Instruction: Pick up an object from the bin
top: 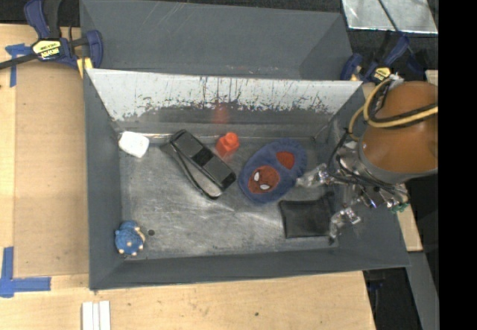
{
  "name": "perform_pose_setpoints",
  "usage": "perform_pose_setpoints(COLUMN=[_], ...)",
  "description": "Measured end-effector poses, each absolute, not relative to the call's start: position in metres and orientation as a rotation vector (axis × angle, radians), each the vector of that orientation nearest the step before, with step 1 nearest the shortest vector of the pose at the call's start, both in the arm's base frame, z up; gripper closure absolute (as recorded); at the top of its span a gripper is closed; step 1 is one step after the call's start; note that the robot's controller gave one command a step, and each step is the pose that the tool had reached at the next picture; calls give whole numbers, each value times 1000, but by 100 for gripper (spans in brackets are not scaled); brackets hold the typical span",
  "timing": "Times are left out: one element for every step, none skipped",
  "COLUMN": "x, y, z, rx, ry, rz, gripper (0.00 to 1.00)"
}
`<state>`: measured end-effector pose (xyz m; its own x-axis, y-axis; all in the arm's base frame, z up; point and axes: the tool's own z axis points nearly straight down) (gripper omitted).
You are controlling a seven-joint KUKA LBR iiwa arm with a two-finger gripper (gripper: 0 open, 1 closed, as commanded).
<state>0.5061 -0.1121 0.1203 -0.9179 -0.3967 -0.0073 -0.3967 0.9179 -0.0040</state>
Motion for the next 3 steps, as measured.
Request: perform_pose_setpoints(x=[513, 514, 517], y=[-113, -86, -81], z=[73, 75, 77], rx=[-662, -1247, -1246], ry=[3065, 2875, 2862], rz=[-4, -15, -10], gripper=[0, 0, 100])
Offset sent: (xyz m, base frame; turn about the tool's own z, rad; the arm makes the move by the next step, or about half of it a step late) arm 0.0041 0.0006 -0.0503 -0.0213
